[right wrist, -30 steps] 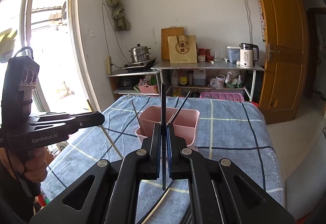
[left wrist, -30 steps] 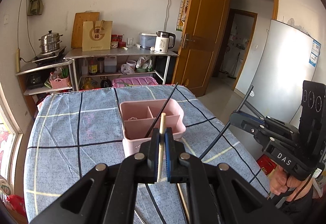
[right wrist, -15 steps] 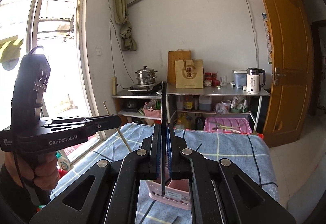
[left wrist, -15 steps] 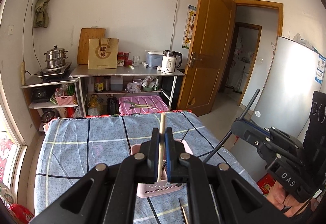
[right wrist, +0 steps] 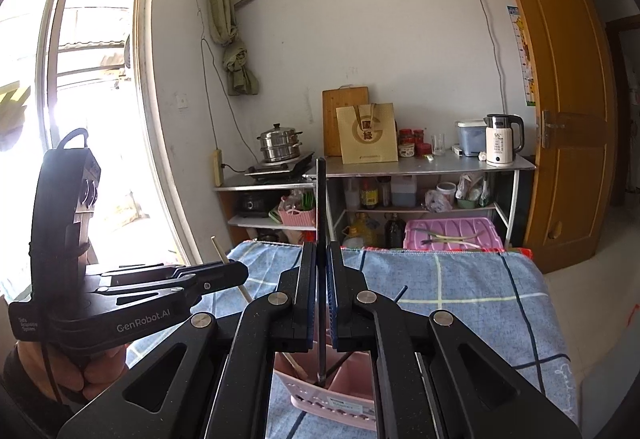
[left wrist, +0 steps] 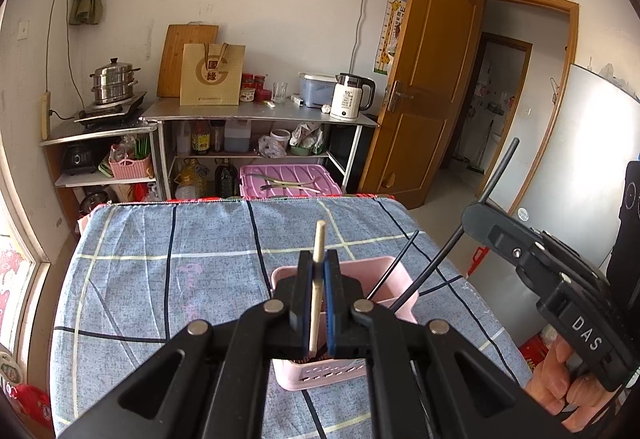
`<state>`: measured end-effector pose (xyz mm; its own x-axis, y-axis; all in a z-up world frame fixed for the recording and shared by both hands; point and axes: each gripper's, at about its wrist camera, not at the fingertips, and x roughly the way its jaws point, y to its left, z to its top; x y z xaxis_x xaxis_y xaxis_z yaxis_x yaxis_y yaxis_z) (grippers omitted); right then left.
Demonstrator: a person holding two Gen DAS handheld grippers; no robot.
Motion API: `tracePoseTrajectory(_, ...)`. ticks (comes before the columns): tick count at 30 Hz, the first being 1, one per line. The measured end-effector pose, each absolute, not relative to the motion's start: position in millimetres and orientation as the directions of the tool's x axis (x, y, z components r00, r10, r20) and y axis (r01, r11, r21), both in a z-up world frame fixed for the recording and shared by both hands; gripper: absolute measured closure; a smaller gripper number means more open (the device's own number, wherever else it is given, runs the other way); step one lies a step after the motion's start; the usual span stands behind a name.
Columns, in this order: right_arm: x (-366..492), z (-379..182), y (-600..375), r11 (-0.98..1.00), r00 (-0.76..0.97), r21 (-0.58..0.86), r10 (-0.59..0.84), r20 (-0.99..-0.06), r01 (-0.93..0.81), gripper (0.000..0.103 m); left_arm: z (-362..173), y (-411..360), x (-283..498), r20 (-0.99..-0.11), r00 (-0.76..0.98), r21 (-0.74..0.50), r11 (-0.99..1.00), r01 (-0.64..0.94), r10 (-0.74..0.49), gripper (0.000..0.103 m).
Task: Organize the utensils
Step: 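Open both grippers to drop the chopsticks into the pink basket, then move both open grippers back down to the remaining chopsticks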
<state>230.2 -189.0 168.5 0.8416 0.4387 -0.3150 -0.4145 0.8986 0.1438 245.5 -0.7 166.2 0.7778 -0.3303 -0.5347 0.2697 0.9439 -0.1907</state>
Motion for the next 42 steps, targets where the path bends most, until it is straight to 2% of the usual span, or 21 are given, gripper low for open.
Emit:
tracePoseTrajectory(9,244,138,-190,0.901,0.801,0.167,0.433,-0.412,-0.401,0.098,144,-2,251,-0.573,0.753,-0.201,0.946,0.255,-0.324,0.096)
tracePoseTrajectory(14,239,138,-193,0.901,0.803,0.158,0.432,-0.410,-0.404,0.094,147,0,242,-0.554,0.769,-0.196,0.948,0.251,-0.318,0.079)
tracePoseTrajectory(16,235,142,-194,0.901,0.808,0.155,0.432,-0.400,-0.406,0.088,150,1,238,-0.543,0.778,-0.196,0.949,0.248,-0.315,0.079)
tracePoseTrajectory(25,205,155,-210,0.903,0.833,0.147,0.429,-0.349,-0.404,0.084,164,9,206,-0.481,0.816,-0.211,0.946,0.247,-0.321,0.077)
tracePoseTrajectory(31,175,154,-227,0.916,0.860,0.135,0.401,-0.316,-0.378,0.084,159,7,178,-0.470,0.823,-0.187,0.948,0.259,-0.318,0.077)
tracePoseTrajectory(42,142,118,-254,0.928,0.839,0.170,0.373,-0.395,-0.333,0.084,114,-9,137,-0.520,0.772,-0.193,0.931,0.310,-0.365,0.077)
